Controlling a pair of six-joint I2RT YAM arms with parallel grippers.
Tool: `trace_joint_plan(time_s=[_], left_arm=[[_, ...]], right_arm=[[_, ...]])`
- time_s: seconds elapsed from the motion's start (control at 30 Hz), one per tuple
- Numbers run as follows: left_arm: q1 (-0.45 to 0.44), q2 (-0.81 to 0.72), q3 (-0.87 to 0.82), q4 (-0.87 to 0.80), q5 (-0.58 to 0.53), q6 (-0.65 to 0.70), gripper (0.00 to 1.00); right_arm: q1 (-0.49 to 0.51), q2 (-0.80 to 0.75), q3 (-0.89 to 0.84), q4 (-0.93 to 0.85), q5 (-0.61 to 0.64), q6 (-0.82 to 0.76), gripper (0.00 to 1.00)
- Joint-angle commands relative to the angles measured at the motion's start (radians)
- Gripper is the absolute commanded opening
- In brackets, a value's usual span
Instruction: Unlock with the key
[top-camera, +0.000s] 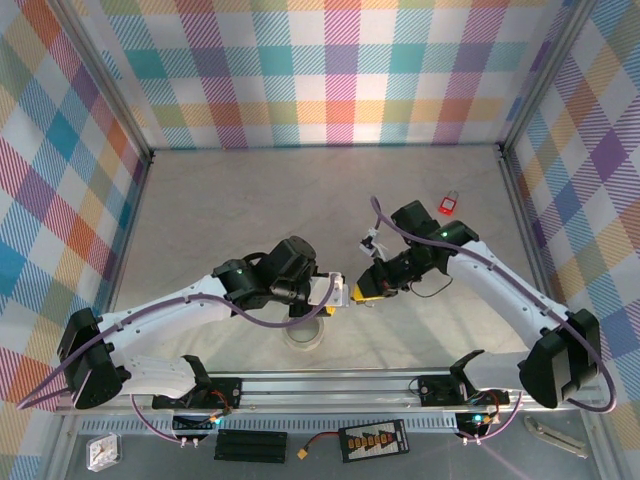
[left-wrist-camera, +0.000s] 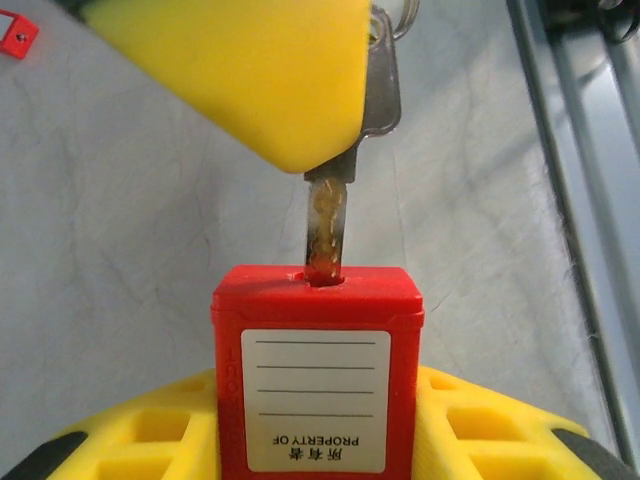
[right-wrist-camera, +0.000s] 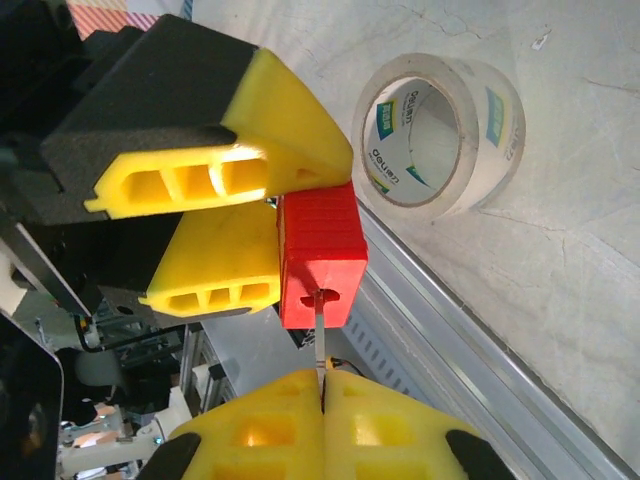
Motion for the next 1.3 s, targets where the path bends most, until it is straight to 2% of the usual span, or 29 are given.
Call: trace_joint_plan(time_s=[0.0, 0.2, 0.33, 0.53, 0.8, 1.0, 1.27], left_arm=[[-0.009, -0.054, 0.071, 0.294, 0.321, -0.061, 0.00], [-0.002, -0.043, 0.087, 0.289, 0.353, -0.060, 0.00], [-0.055, -0.021, 0.090, 0.264, 0.218, 0.004, 0.00], [-0.117, 0.008, 0.104, 0.207, 0.130, 0.093, 0.00], [-0.080, -0.011, 0.073, 0.342, 0.238, -0.049, 0.00], [-0.010, -0.029, 0.026, 0.526, 0.385, -0.208, 0.00], [0.011, -0.043, 0.005, 0.576, 0.414, -0.228, 0.00]], right_arm=[[0.024, -0.009, 0.045, 0.123, 0.029, -0.068, 0.00], [0.050, -0.007, 0.043, 0.095, 0.065, -0.049, 0.00], [0.051, 0.043, 0.044, 0.150, -0.020, 0.077, 0.00], [0.056, 0.074, 0.053, 0.140, 0.001, 0.065, 0.00], [0.070, 0.077, 0.081, 0.123, 0.027, 0.029, 0.00], [0.132, 0.044, 0.112, 0.103, 0.091, 0.009, 0.00], [0.132, 0.039, 0.108, 0.097, 0.078, -0.024, 0.00]])
